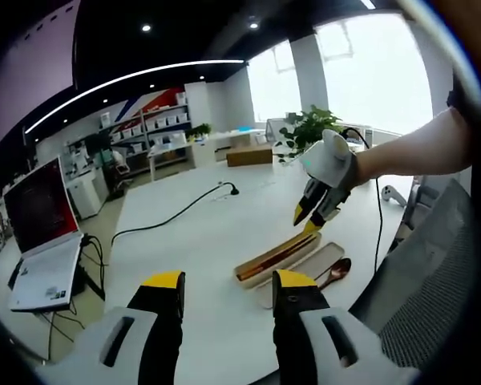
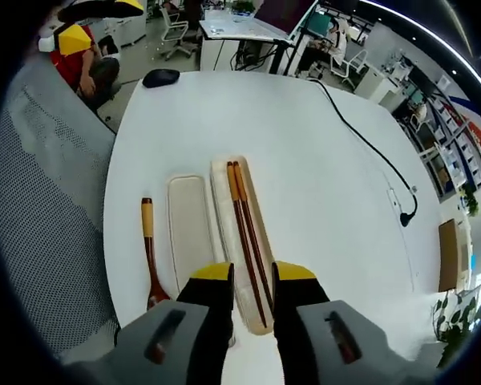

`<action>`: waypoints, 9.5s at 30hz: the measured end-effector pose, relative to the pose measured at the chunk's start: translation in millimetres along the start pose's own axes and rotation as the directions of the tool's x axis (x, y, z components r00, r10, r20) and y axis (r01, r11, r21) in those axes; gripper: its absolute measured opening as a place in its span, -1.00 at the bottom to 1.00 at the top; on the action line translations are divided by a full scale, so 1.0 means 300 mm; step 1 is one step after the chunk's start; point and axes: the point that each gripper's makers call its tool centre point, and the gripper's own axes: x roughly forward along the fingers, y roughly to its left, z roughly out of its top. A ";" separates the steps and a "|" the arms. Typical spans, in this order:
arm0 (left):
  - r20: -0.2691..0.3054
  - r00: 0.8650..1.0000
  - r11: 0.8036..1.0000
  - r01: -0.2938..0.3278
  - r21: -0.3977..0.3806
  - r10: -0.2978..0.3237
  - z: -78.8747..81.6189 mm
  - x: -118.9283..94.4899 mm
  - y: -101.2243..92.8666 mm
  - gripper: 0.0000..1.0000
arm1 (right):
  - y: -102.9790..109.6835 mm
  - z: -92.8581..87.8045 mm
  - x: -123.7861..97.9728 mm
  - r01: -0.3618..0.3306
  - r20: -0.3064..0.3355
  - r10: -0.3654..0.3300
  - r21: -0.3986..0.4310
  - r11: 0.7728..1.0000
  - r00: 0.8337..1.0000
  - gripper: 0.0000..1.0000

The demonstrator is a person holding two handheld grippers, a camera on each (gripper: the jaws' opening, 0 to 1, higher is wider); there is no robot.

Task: Arrange the utensils inside the cutlery case until each visible utensil rests in its matching compartment.

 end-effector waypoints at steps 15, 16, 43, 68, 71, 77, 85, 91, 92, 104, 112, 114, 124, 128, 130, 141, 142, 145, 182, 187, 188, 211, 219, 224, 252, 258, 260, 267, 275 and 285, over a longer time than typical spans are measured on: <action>0.001 1.000 1.000 0.006 0.017 -0.006 0.002 0.001 -0.007 -0.11 | 0.041 -0.095 -0.071 0.001 0.010 -0.002 0.076 0.997 1.000 -0.71; 0.001 1.000 1.000 0.007 0.019 -0.007 0.003 0.001 -0.008 -0.11 | 0.044 -0.099 -0.077 0.001 0.014 -0.002 0.081 0.997 1.000 -0.73; 0.018 1.000 0.999 0.001 0.047 -0.002 0.012 -0.011 -0.015 -0.11 | 0.200 -0.126 -0.103 -0.089 -0.002 0.089 0.026 0.996 0.996 -0.74; 0.017 1.000 0.999 0.005 0.041 -0.005 0.010 -0.011 -0.014 -0.11 | 0.372 -0.092 0.042 -0.285 -0.091 0.280 -0.052 0.957 0.956 -0.68; 0.014 1.000 0.999 0.004 0.038 -0.005 0.008 -0.009 -0.013 -0.11 | 0.381 -0.084 0.057 -0.294 -0.084 0.289 -0.060 0.954 0.954 -0.69; 0.013 1.000 0.999 0.001 0.035 -0.001 0.006 -0.008 -0.009 -0.11 | 0.396 -0.098 0.083 -0.314 -0.110 0.305 -0.074 0.946 0.946 -0.70; 0.008 1.000 0.999 0.002 0.034 -0.003 0.003 -0.005 -0.008 -0.11 | 0.396 -0.103 0.110 -0.326 -0.121 0.317 -0.065 0.943 0.941 -0.71; 0.005 1.000 0.999 0.004 0.033 -0.004 0.002 -0.005 -0.008 -0.11 | 0.410 -0.104 0.125 -0.331 -0.124 0.321 -0.066 0.941 0.939 -0.73; 0.005 1.000 0.999 0.004 0.033 -0.004 0.002 -0.005 -0.008 -0.11 | 0.413 -0.104 0.128 -0.333 -0.124 0.324 -0.065 0.941 0.938 -0.73; 0.002 1.000 1.000 0.003 0.031 -0.004 0.001 -0.005 -0.007 -0.11 | 0.413 -0.110 0.144 -0.334 -0.138 0.323 -0.061 0.941 0.936 -0.74; 0.000 1.000 0.999 0.004 0.032 -0.004 -0.001 -0.005 -0.008 -0.11 | 0.428 -0.119 0.152 -0.343 -0.157 0.329 -0.076 0.936 0.931 -0.74; 0.000 1.000 0.999 0.005 0.033 -0.005 -0.001 -0.004 -0.009 -0.11 | 0.427 -0.116 0.152 -0.343 -0.156 0.328 -0.075 0.936 0.932 -0.74; -0.006 1.000 0.999 0.008 0.039 -0.007 -0.004 -0.002 -0.012 -0.11 | 0.413 -0.114 0.164 -0.310 -0.171 0.286 -0.128 0.942 0.943 -0.86; -0.007 1.000 0.999 0.006 0.040 -0.006 -0.005 -0.002 -0.012 -0.11 | 0.415 -0.113 0.163 -0.308 -0.191 0.280 -0.138 0.941 0.941 -0.86; -0.008 1.000 0.999 0.007 0.041 -0.006 -0.005 -0.002 -0.013 -0.11 | 0.413 -0.114 0.162 -0.305 -0.191 0.278 -0.137 0.942 0.942 -0.87; -0.012 1.000 0.999 0.007 0.042 -0.007 -0.007 -0.002 -0.014 -0.11 | 0.413 -0.116 0.163 -0.302 -0.180 0.278 -0.122 0.945 0.944 -0.97; -0.011 1.000 0.999 0.007 0.041 -0.007 -0.006 -0.002 -0.014 -0.11 | 0.413 -0.116 0.164 -0.303 -0.180 0.279 -0.121 0.945 0.943 -0.97; -0.012 1.000 0.999 0.007 0.042 -0.006 -0.007 -0.002 -0.014 -0.11 | 0.414 -0.116 0.163 -0.303 -0.179 0.280 -0.116 0.946 0.943 -0.97; -0.009 1.000 0.999 0.005 0.043 -0.004 -0.004 -0.002 -0.013 -0.11 | 0.407 -0.116 0.164 -0.300 -0.174 0.295 -0.006 0.954 0.939 -0.98; -0.009 1.000 0.999 0.006 0.041 -0.006 -0.004 -0.001 -0.012 -0.11 | 0.410 -0.116 0.164 -0.302 -0.183 0.294 -0.019 0.953 0.938 -0.99; -0.009 1.000 0.999 0.007 0.041 -0.006 -0.004 -0.001 -0.012 -0.11 | 0.411 -0.116 0.164 -0.303 -0.187 0.292 -0.028 0.953 0.938 -0.99; 0.001 1.000 0.999 0.004 0.042 -0.004 0.001 -0.005 -0.012 -0.11 | 0.341 -0.082 0.081 -0.276 -0.203 0.255 -0.081 0.958 0.945 -0.99; 0.000 1.000 0.999 0.006 0.047 -0.006 0.001 -0.005 -0.014 -0.11 | 0.305 -0.077 0.062 -0.251 -0.200 0.229 -0.093 0.964 0.953 -0.99; 0.001 1.000 0.999 0.005 0.047 -0.005 0.002 -0.004 -0.014 -0.11 | 0.272 -0.063 0.055 -0.231 -0.189 0.209 -0.100 0.968 0.959 -0.99; -0.013 1.000 0.999 0.017 0.033 -0.017 -0.007 0.003 -0.016 -0.11 | 0.122 -0.011 0.088 -0.155 -0.160 0.133 -0.130 0.979 0.978 -0.98; -0.010 1.000 1.000 0.012 0.021 -0.011 -0.007 0.001 -0.011 -0.11 | 0.098 -0.008 0.107 -0.144 -0.166 0.120 -0.141 0.980 0.979 -0.98; -0.011 1.000 1.000 0.012 0.021 -0.012 -0.008 0.001 -0.011 -0.11 | 0.085 -0.005 0.117 -0.135 -0.169 0.109 -0.147 0.980 0.980 -0.98; -0.014 1.000 1.000 0.014 0.014 -0.014 -0.010 0.003 -0.010 -0.11 | 0.056 0.000 0.146 -0.113 -0.181 0.079 -0.188 0.976 0.980 -0.98; -0.014 1.000 1.000 0.017 0.005 -0.017 -0.010 0.004 -0.010 -0.11 | 0.046 0.009 0.185 -0.120 -0.185 0.083 -0.202 0.972 0.979 -0.98; -0.033 0.999 1.000 0.024 0.003 -0.024 -0.021 0.010 -0.013 -0.11 | 0.047 0.021 0.232 -0.155 -0.191 0.113 -0.222 0.963 0.975 -0.98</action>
